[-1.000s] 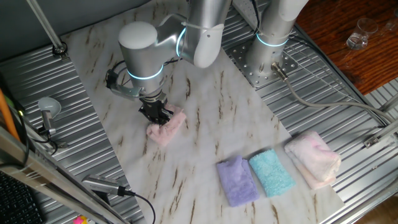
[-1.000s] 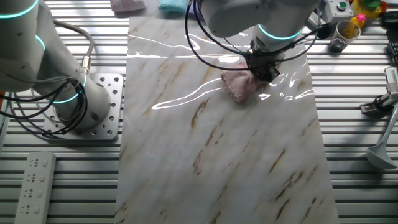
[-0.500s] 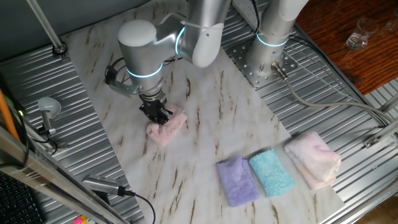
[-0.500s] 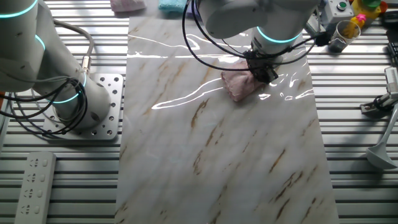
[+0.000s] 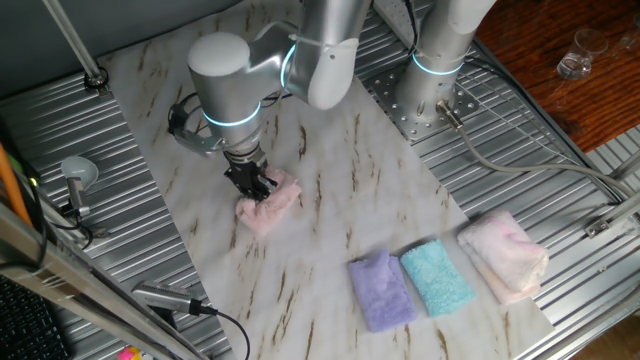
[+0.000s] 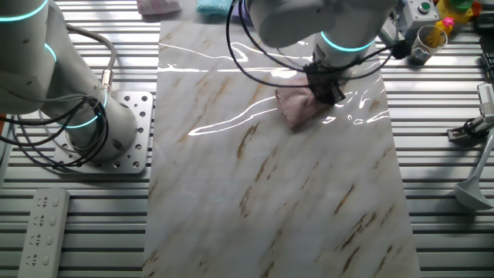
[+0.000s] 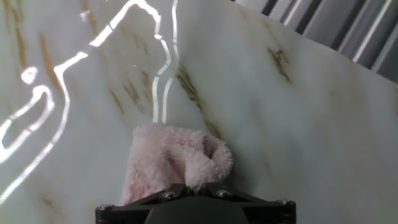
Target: Clean the table with a cloth
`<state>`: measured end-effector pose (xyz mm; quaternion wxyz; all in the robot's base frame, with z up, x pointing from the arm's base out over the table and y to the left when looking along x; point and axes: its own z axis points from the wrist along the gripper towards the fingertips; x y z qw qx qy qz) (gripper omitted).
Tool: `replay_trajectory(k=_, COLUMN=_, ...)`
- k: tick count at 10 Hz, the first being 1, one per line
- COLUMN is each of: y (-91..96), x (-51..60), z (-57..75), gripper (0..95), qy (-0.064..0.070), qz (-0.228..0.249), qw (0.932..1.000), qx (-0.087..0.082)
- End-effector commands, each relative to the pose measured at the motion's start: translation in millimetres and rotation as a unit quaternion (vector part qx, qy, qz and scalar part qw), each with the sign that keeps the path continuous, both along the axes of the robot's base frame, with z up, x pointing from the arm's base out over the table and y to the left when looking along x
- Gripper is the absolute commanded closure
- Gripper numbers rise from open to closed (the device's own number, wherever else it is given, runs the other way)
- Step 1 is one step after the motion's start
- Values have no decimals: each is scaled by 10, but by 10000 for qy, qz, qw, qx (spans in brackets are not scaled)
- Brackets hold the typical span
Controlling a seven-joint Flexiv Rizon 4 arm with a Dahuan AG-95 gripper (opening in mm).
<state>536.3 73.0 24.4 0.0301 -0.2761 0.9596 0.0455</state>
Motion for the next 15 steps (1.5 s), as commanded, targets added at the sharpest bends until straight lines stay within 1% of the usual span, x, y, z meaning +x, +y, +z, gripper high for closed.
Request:
replay_trajectory(k=1, y=-115, x=-6, z=-9, gripper=950, qy=6, qz=95, qw=9999, qx=63)
replay_trajectory(k=3, y=-228, x=-14, z=-9, gripper=950, qy=-9, qz=200, qw=9998, qx=51)
replay_trajectory(k=4, y=-252, x=-16, z=-11, gripper=950, qy=-13, qz=218, qw=9997, qx=48)
replay_trajectory(k=5, y=-336, x=-26, z=-8, gripper=950, qy=-23, qz=290, qw=9996, qx=40)
replay_trajectory(k=6, y=-414, x=-37, z=8, gripper=950, qy=-31, qz=373, qw=9993, qx=37)
replay_trajectory(k=9, y=-542, x=-52, z=48, gripper=950, qy=-40, qz=519, qw=9986, qx=-15)
replay_trajectory(k=10, y=-562, x=-57, z=49, gripper=950, qy=-42, qz=548, qw=9985, qx=-36)
replay_trajectory(k=11, y=-566, x=-59, z=49, gripper=950, qy=-44, qz=514, qw=9987, qx=-20)
replay_trajectory(k=15, y=-566, x=-59, z=49, gripper=950, qy=-27, qz=241, qw=9996, qx=123)
